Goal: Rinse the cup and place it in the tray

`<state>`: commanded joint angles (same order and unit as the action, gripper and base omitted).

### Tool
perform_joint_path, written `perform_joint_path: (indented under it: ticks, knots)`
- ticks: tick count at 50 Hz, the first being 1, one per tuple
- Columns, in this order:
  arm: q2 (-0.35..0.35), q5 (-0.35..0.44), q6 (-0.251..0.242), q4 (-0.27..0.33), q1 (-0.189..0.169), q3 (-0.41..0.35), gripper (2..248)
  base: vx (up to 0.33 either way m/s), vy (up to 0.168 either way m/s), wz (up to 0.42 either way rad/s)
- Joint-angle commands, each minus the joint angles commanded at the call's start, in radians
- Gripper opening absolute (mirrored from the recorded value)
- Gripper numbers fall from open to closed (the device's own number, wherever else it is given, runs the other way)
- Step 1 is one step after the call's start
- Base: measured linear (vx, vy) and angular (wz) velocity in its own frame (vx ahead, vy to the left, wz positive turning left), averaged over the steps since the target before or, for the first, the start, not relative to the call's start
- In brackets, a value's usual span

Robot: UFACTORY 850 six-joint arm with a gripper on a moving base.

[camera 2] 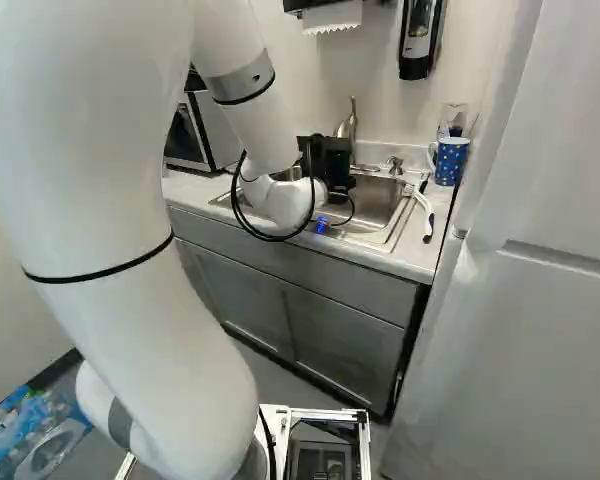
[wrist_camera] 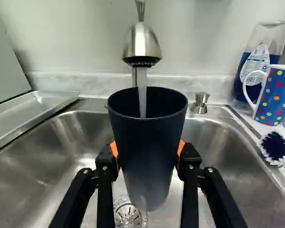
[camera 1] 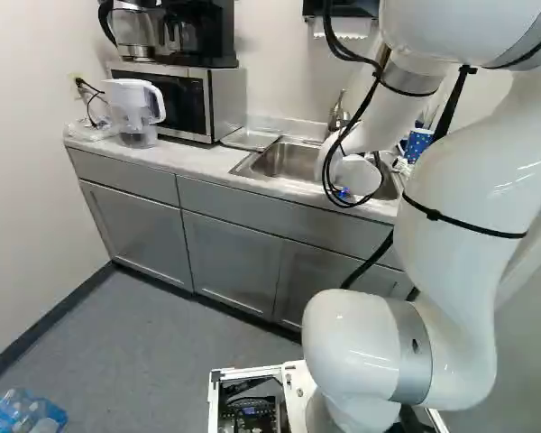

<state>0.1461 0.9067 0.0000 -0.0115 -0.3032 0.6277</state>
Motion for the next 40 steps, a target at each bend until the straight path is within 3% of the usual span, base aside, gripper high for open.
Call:
perform_joint_path:
  ticks: [40]
  knots:
    - [0.000, 0.000, 0.000, 0.000, 0.000, 0.000, 126, 0.000, 0.000, 0.000]
